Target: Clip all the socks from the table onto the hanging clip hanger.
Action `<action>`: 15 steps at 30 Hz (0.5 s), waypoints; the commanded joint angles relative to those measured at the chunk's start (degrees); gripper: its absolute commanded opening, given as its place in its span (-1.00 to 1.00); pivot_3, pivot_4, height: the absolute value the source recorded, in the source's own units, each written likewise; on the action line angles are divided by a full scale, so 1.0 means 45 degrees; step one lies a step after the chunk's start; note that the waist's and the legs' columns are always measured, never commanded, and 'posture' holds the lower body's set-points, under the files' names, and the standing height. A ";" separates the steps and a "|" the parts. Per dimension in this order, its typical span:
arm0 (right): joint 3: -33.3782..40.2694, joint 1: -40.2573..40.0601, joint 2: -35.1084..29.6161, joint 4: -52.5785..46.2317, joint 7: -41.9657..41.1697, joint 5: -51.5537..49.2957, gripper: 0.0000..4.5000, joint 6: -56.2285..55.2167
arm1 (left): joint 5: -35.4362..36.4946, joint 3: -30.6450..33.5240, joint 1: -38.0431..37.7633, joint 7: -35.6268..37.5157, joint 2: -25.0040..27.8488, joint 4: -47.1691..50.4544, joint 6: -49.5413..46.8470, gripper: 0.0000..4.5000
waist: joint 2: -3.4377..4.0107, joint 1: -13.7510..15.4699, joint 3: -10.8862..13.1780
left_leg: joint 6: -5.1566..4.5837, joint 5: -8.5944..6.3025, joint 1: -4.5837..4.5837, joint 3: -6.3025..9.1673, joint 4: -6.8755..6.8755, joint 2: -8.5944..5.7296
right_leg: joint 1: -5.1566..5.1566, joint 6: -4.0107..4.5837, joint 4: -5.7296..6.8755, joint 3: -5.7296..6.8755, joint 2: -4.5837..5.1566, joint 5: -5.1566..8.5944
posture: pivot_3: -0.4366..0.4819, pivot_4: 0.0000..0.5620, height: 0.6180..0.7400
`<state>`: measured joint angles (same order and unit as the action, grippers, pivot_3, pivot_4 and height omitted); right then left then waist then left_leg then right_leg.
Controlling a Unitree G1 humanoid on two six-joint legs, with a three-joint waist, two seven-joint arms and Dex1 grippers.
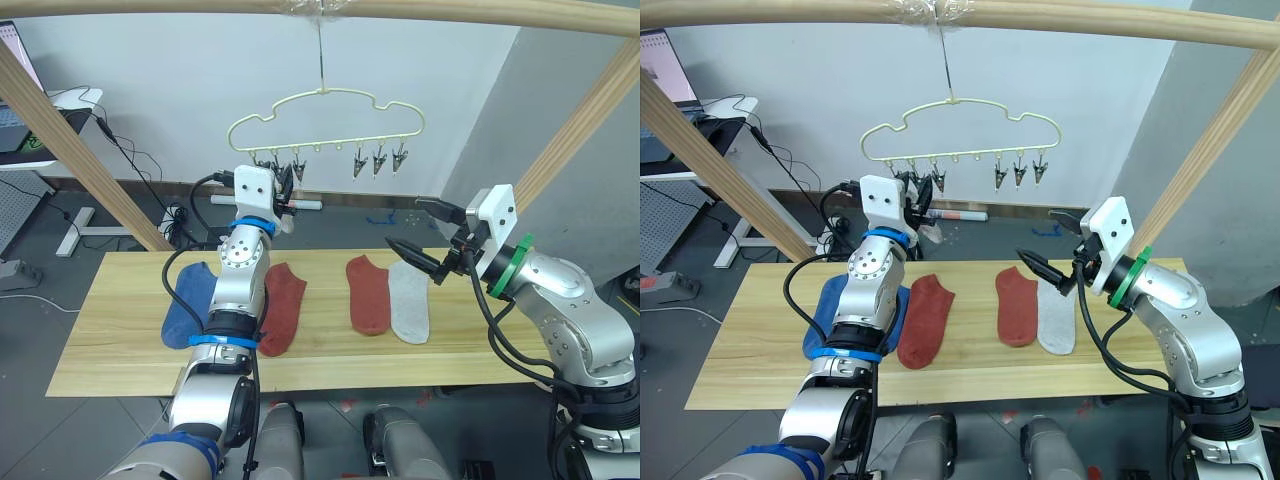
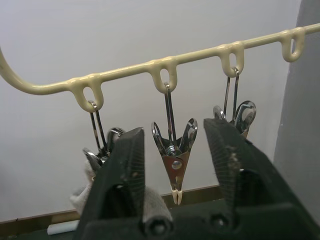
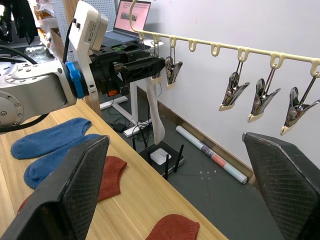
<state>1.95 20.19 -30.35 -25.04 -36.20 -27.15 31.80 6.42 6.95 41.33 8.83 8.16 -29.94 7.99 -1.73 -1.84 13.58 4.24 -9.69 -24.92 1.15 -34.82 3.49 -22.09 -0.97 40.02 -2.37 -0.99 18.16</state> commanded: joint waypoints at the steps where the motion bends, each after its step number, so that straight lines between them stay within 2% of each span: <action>1: 0.0231 0.0105 -0.0052 -0.0462 -0.0033 -0.0178 1.00 -0.0163 | 0.0051 0.0041 0.0252 0.0066 0.0044 0.0305 0.0335 -0.66 | 0.0000 0.0001 0.0000 | 0.0000 0.0000 0.0000 0.0000 0.0000 0.0000 | 0.0000 -0.0001 0.0000 0.0000 0.0000 0.0000 | -0.21 -0.23 1.00; 5: 0.0210 0.0037 0.0031 -0.0504 0.0059 -0.0236 1.00 -0.0055 | 0.0075 0.0061 0.0177 0.0065 0.0023 0.0470 0.0254 -0.96 | 0.0000 0.0001 0.0000 | 0.0000 0.0000 0.0000 0.0001 -0.0001 0.0000 | 0.0000 -0.0001 0.0000 0.0000 0.0000 0.0000 | -0.20 -0.23 1.00; 9: 0.0085 -0.0155 0.0021 -0.0357 0.0239 0.0011 1.00 0.0047 | 0.0051 0.0004 0.0063 0.0143 0.0091 0.0678 -0.0017 -0.97 | 0.0000 0.0002 0.0000 | 0.0000 0.0000 0.0000 0.0001 0.0000 0.0000 | 0.0000 0.0000 0.0001 0.0000 0.0000 0.0000 | -0.20 -0.23 1.00; 13: -0.1241 -0.0567 -0.0805 0.0891 0.0787 0.2289 1.00 0.0012 | 0.0362 -0.0052 -0.0132 0.0712 0.0313 0.1322 -0.1155 -0.97 | 0.0000 -0.0002 0.0000 | 0.0000 0.0000 0.0001 0.0000 -0.0001 0.0000 | 0.0001 -0.0005 0.0001 -0.0001 0.0000 0.0002 | -0.18 -0.22 1.00; 15: -0.1796 -0.0500 -0.0765 0.2033 0.1287 0.3156 1.00 0.0136 | 0.0586 -0.0061 -0.0283 0.1073 0.0461 0.1862 -0.1979 -0.97 | 0.0000 -0.0004 0.0000 | -0.0001 0.0001 0.0002 0.0000 -0.0003 0.0000 | 0.0002 -0.0010 0.0003 0.0000 0.0001 0.0005 | -0.18 -0.21 1.00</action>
<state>-4.89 17.96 -33.68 -18.14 -32.11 -16.17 32.36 7.90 6.93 40.32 12.23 9.69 -25.06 1.32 -1.73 -1.85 13.58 4.24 -9.69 -24.91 1.15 -34.84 3.51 -22.08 -1.01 40.04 -2.38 -0.99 18.18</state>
